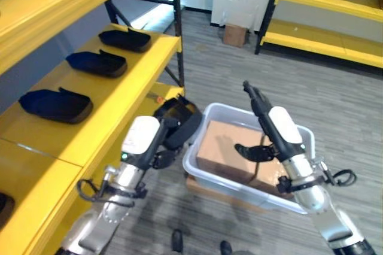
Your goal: Move parts from the plastic box to the shelf.
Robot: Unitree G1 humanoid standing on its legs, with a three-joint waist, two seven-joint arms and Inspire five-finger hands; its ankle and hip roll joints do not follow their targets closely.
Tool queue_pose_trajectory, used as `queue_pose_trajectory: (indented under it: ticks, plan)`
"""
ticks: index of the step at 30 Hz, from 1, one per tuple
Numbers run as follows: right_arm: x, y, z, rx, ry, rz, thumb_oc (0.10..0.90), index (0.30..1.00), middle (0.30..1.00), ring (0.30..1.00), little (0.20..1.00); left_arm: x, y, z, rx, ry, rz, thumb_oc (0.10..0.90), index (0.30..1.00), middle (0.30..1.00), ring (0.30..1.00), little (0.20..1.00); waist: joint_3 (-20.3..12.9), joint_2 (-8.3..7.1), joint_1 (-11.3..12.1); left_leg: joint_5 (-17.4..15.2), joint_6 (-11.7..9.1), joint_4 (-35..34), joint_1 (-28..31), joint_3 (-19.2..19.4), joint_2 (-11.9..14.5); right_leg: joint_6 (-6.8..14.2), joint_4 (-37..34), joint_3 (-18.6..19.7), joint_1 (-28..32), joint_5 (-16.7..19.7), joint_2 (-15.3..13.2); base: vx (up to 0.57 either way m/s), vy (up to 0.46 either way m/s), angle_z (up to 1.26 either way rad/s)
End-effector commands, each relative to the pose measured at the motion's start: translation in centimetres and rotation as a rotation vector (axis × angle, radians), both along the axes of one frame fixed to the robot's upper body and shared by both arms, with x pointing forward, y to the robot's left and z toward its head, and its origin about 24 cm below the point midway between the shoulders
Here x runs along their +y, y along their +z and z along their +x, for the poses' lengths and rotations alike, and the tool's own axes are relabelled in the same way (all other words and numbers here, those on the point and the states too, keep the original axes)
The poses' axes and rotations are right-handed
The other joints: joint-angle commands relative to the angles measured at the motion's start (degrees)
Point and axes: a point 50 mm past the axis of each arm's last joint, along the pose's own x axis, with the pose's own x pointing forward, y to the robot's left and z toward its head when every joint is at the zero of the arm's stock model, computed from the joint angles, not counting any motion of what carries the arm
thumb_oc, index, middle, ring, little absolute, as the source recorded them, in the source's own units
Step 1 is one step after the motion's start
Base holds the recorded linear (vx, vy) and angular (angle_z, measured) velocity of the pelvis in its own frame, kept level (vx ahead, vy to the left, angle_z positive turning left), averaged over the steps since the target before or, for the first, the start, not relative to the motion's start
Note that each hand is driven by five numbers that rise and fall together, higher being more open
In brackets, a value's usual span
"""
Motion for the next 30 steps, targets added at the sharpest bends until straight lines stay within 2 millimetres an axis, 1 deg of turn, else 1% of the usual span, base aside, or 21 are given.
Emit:
queue_pose_trajectory:
  ticks: [1, 2, 6, 10, 11, 12, 14, 15, 16, 17, 18, 19, 20, 21, 23, 25, 26, 27, 28, 29, 30]
  plan:
    - [0.4, 5.1, -0.3, -0.266, 0.081, 0.088, 0.9, 1.0, 1.0, 1.0, 1.0, -1.6, 4.7, 1.2, -0.227, -0.114, -0.123, 0.4, 0.3, 0.3, 0.3, 0.3, -6.84, -0.89, -0.35, -0.8, 1.77, -0.38, -1.95, 0.16, -2.3, -0.5, 7.3, -0.88, -3.82, -0.49, 3.47, -0.15, -0.281, 0.24]
    - [0.4, 5.2, -0.4, -0.272, 0.084, 0.088, 0.9, 1.0, 1.0, 1.0, 1.0, -1.8, 4.8, 1.1, -0.226, -0.124, -0.125, 0.4, 0.3, 0.3, 0.3, 0.3, -6.51, -0.73, -0.36, 0.29, 1.45, -0.38, -2.43, -0.06, -1.77, -0.81, 7.08, -1.46, -3.73, -0.03, 3.88, -0.05, -0.135, 0.21]
    - [0.4, 6.1, -0.7, -0.313, 0.106, 0.08, 0.9, 1.0, 1.0, 1.0, 1.0, -2.8, 4.5, 1.1, -0.193, -0.171, -0.144, 0.4, 0.3, 0.3, 0.3, 0.3, -5.16, 0.05, -0.19, 2.79, -0.28, 0.17, -3.83, -1.92, -0.11, -2.09, 5.86, -3.96, -2.47, 0.23, 5.11, -0.09, -0.186, 0.19]
    - [0.6, 7.5, -0.7, -0.381, 0.13, 0.073, 0.9, 1.0, 1.0, 1.0, 1.0, -3.7, 4.4, 1.2, -0.18, -0.219, -0.146, 0.4, 0.3, 0.3, 0.3, 0.3, -3.05, 1.73, 0.1, 6.1, -2.66, 0.4, -6.3, -3.31, 1.48, -3.12, 5.09, -6.51, -1.98, 0.21, 6.11, -0.13, -0.142, 0.35]
    - [0.7, 7.6, -0.6, -0.391, 0.131, 0.061, 0.9, 1.0, 1.0, 1.0, 1.0, -3.9, 4.4, 1.2, -0.18, -0.23, -0.144, 0.4, 0.3, 0.3, 0.3, 0.3, -2.66, 1.97, 0.0, 6.19, -2.86, 0.66, -6.94, -2.57, 1.74, -3.2, 4.93, -7.39, -1.88, 0.32, 5.91, -0.1, -0.095, 0.29]
    - [0.7, 7.9, -0.6, -0.403, 0.129, 0.051, 0.9, 1.0, 1.0, 1.0, 1.0, -4.1, 4.5, 1.3, -0.181, -0.235, -0.143, 0.4, 0.3, 0.3, 0.3, 0.3, -2.41, 2.09, -0.28, 5.56, -2.84, 1.2, -7.1, -1.4, 1.79, -3.21, 4.71, -8.43, -1.52, 0.22, 5.49, -0.13, -0.075, 0.47]
    - [0.5, 8.6, -0.6, -0.442, 0.118, 0.035, 0.9, 1.0, 1.0, 1.0, 1.0, -4.4, 4.6, 1.4, -0.187, -0.246, -0.145, 0.4, 0.3, 0.3, 0.3, 0.3, -1.82, 2.12, -1.46, 4.41, -2.59, 3.72, -7.63, 5.49, 3.05, -3.1, 3.92, -10.89, -1.67, 1.09, 4.39, -0.15, -0.038, 0.81]
    - [0.5, 8.6, -0.6, -0.443, 0.118, 0.034, 0.9, 1.0, 1.0, 1.0, 1.0, -4.4, 4.6, 1.4, -0.188, -0.246, -0.146, 0.4, 0.3, 0.3, 0.3, 0.3, -1.82, 2.12, -1.31, 3.98, -2.59, 4.32, -7.87, 5.67, 3.09, -3.08, 3.81, -10.74, -1.65, 1.11, 4.34, -0.13, -0.025, 0.78]
    - [0.5, 8.7, -0.6, -0.452, 0.111, 0.025, 0.9, 1.0, 1.0, 1.0, 1.0, -4.5, 4.8, 1.4, -0.193, -0.254, -0.147, 0.4, 0.3, 0.3, 0.3, 0.3, -1.96, 2.05, -1.92, 2.88, -2.85, 6.5, -7.13, 9.9, 4.58, -2.98, 3.63, -11.68, -2.14, 1.7, 3.66, -0.11, -0.034, 0.6]
    - [0.6, 8.5, -0.6, -0.446, 0.108, 0.022, 0.9, 1.0, 1.0, 1.0, 1.0, -4.6, 4.9, 1.3, -0.197, -0.264, -0.159, 0.4, 0.3, 0.3, 0.3, 0.3, -2.41, 1.82, -1.84, 1.16, -3.33, 9.69, -5.5, 10.84, 6.02, -2.87, 3.31, -12.36, -2.32, 2.05, 2.71, -0.12, -0.036, 0.41]
    - [0.6, 8.5, -0.6, -0.447, 0.109, 0.022, 0.9, 1.0, 1.0, 1.0, 1.0, -4.5, 4.9, 1.3, -0.198, -0.263, -0.158, 0.4, 0.3, 0.3, 0.3, 0.3, -2.37, 1.84, -1.8, 1.1, -3.28, 10.19, -5.84, 10.88, 6.18, -2.93, 3.24, -12.31, -2.42, 2.26, 2.79, -0.1, -0.046, 0.18]
    - [0.8, 8.4, -0.6, -0.441, 0.115, 0.024, 0.9, 1.0, 1.0, 1.0, 1.0, -4.4, 4.9, 1.3, -0.197, -0.256, -0.16, 0.4, 0.3, 0.3, 0.3, 0.3, -2.55, 1.34, -1.52, -1.67, -2.93, 13.84, -4.83, 9.82, 6.48, -3.04, 3.24, -12.51, -2.48, 2.32, 1.94, -0.09, -0.049, 0.15]
    - [1.0, 8.3, -0.5, -0.431, 0.126, 0.036, 0.9, 1.0, 1.0, 1.0, 1.0, -4.3, 5.0, 1.3, -0.2, -0.253, -0.165, 0.4, 0.3, 0.3, 0.3, 0.3, -3.11, 1.03, -1.21, -4.74, -2.4, 17.43, -2.85, 9.47, 7.11, -2.95, 3.25, -13.72, -2.63, 2.16, 0.87, -0.08, -0.057, 0.21]
    - [1.1, 8.2, -0.5, -0.423, 0.13, 0.042, 0.9, 1.0, 1.0, 1.0, 1.0, -4.3, 5.1, 1.4, -0.202, -0.254, -0.161, 0.4, 0.3, 0.3, 0.3, 0.3, -3.27, 1.18, -1.24, -5.82, -2.4, 20.2, -1.43, 9.55, 8.0, -2.86, 3.29, -14.47, -2.38, 1.74, 0.73, -0.08, -0.032, 0.32]
    - [1.1, 8.0, -0.3, -0.405, 0.127, 0.06, 0.9, 1.0, 1.0, 1.0, 1.0, -4.2, 5.4, 1.4, -0.214, -0.251, -0.16, 0.4, 0.3, 0.3, 0.3, 0.3, -3.7, 1.95, -1.51, -5.48, -2.72, 24.53, 1.5, 10.51, 10.4, -2.86, 3.25, -16.71, -2.78, 1.44, 0.59, -0.07, 0.024, 0.28]
    - [1.0, 7.8, -0.1, -0.387, 0.116, 0.074, 0.9, 1.0, 1.0, 1.0, 1.0, -4.0, 5.7, 1.4, -0.224, -0.244, -0.165, 0.4, 0.3, 0.3, 0.3, 0.3, -4.35, 2.96, -2.22, -4.98, -3.4, 25.05, 4.85, 11.55, 12.12, -2.54, 2.93, -18.89, -3.6, 1.54, 0.51, -0.08, 0.061, 0.62]
    - [1.0, 7.8, -0.1, -0.387, 0.117, 0.074, 0.9, 1.0, 1.0, 1.0, 1.0, -4.0, 5.7, 1.4, -0.225, -0.243, -0.165, 0.4, 0.3, 0.3, 0.3, 0.3, -4.36, 2.88, -2.35, -4.66, -3.35, 24.86, 4.75, 11.5, 12.04, -2.64, 2.84, -19.02, -3.67, 1.76, 0.46, -0.07, 0.083, 1.16]
    - [0.9, 7.5, 0.0, -0.372, 0.108, 0.083, 0.9, 1.0, 1.0, 1.0, 1.0, -4.0, 5.7, 1.4, -0.226, -0.24, -0.172, 0.4, 0.3, 0.3, 0.3, 0.3, -4.73, 3.59, -2.5, -4.68, -3.87, 24.54, 6.33, 11.65, 12.67, -2.21, 2.58, -20.27, -3.8, 1.69, 0.32, -0.11, 0.153, 0.91]
    - [0.8, 7.3, 0.2, -0.367, 0.091, 0.091, 0.9, 1.0, 1.0, 1.0, 1.0, -3.9, 5.8, 1.5, -0.231, -0.23, -0.18, 0.4, 0.3, 0.3, 0.3, 0.3, -5.04, 4.5, -3.11, -5.0, -4.54, 22.28, 8.02, 11.17, 12.43, -1.52, 2.54, -21.84, -4.51, 2.24, -0.28, -0.13, 0.223, 0.6]
    - [0.6, 7.3, 0.2, -0.367, 0.081, 0.091, 0.9, 1.0, 1.0, 1.0, 1.0, -3.7, 5.8, 1.5, -0.236, -0.219, -0.183, 0.4, 0.3, 0.3, 0.3, 0.3, -5.48, 5.1, -3.53, -5.83, -4.75, 19.9, 9.62, 11.33, 12.04, -1.13, 2.61, -22.83, -5.03, 2.48, -0.48, -0.15, 0.243, 0.58]
    - [0.5, 7.2, 0.1, -0.37, 0.074, 0.101, 0.9, 1.0, 1.0, 1.0, 1.0, -3.7, 5.7, 1.5, -0.233, -0.218, -0.185, 0.4, 0.3, 0.3, 0.3, 0.3, -5.86, 5.45, -3.99, -5.81, -4.74, 15.51, 10.42, 11.93, 11.73, -0.67, 2.79, -23.82, -5.6, 3.14, -1.09, -0.09, 0.218, 0.99]
